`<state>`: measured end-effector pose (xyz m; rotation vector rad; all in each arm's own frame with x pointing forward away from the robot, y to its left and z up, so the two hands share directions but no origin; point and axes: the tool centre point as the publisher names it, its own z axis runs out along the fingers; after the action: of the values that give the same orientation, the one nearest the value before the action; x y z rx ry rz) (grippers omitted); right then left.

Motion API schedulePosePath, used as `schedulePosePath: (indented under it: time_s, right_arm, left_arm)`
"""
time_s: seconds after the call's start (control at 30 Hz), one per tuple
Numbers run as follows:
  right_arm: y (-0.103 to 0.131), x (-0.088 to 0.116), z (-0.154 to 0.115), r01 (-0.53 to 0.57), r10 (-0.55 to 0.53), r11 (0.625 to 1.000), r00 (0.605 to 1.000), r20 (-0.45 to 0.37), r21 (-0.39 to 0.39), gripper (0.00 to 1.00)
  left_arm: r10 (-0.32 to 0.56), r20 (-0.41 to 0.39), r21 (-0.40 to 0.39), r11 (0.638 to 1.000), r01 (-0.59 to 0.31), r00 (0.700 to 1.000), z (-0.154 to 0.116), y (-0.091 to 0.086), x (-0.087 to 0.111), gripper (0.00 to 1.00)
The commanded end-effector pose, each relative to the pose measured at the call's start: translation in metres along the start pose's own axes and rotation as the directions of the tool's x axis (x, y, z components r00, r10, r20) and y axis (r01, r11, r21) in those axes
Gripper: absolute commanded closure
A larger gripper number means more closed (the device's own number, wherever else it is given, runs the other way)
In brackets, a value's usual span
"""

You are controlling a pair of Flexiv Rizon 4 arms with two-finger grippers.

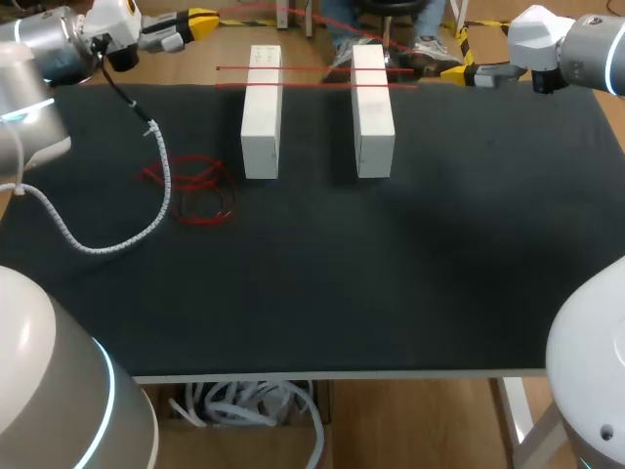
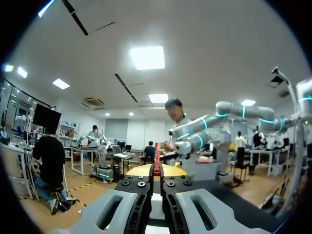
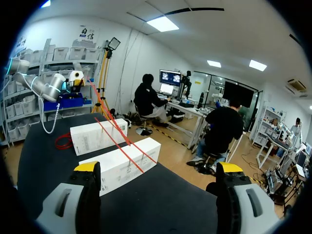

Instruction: Grab the tape and strap the tape.

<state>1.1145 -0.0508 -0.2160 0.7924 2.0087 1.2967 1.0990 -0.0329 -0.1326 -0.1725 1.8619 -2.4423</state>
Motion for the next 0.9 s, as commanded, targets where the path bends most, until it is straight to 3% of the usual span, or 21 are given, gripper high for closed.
schedulePosePath:
  time_s: [0.03, 0.2, 0.9]
  right_arm:
    - [-0.0001, -0.0014, 0.0012, 0.0, 0.0, 1.0, 1.0, -0.005, 0.003, 0.0]
    - [-0.0001, -0.0014, 0.0012, 0.0, 0.0, 1.0, 1.0, -0.005, 0.003, 0.0]
    - [-0.0001, -0.0014, 0.0012, 0.0, 0.0, 1.0, 1.0, -0.005, 0.003, 0.0]
  left_arm:
    - [-0.005, 0.015, 0.023, 1.0, 0.005, 1.0, 0.0, 0.0014, 0.0012, 1.0]
    - [-0.02, 0.022, 0.065, 0.998, 0.018, 1.0, -0.0011, -0.0016, -0.0001, 1.0]
    - [0.001, 0.023, 0.056, 0.998, -0.002, 1.0, -0.0011, -0.004, 0.0008, 1.0]
